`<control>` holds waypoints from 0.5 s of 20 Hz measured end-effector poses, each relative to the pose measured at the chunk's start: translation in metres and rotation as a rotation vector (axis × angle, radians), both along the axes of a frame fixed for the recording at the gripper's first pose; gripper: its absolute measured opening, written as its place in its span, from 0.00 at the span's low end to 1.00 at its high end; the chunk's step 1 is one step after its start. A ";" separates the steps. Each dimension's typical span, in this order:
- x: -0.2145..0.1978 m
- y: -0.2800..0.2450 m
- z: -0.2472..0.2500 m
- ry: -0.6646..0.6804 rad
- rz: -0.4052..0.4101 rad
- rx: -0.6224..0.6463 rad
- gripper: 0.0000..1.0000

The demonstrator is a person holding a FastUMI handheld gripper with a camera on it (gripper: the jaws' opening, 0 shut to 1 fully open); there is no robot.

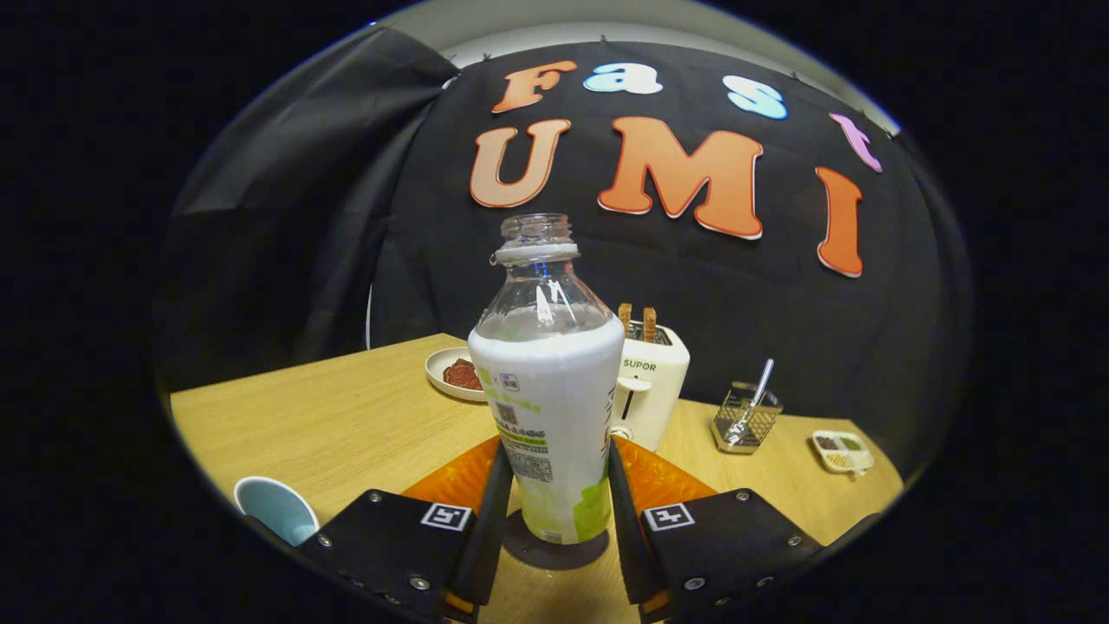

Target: Take the bottle from table, then pour the juice into the cup, finally place the bottle on the coaster

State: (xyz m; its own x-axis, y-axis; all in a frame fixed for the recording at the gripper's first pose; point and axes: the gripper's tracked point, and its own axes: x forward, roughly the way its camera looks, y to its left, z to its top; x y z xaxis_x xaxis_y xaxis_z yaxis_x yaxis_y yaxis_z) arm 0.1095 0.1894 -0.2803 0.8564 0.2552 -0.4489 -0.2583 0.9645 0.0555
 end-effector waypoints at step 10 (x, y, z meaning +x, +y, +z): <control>0.001 -0.005 -0.037 0.109 -0.031 0.057 0.59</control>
State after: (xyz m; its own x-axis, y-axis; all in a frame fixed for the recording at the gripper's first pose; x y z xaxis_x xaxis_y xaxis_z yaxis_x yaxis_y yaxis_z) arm 0.1100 0.1848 -0.3176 0.8114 0.2571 -0.5248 -0.2178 0.9664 0.1367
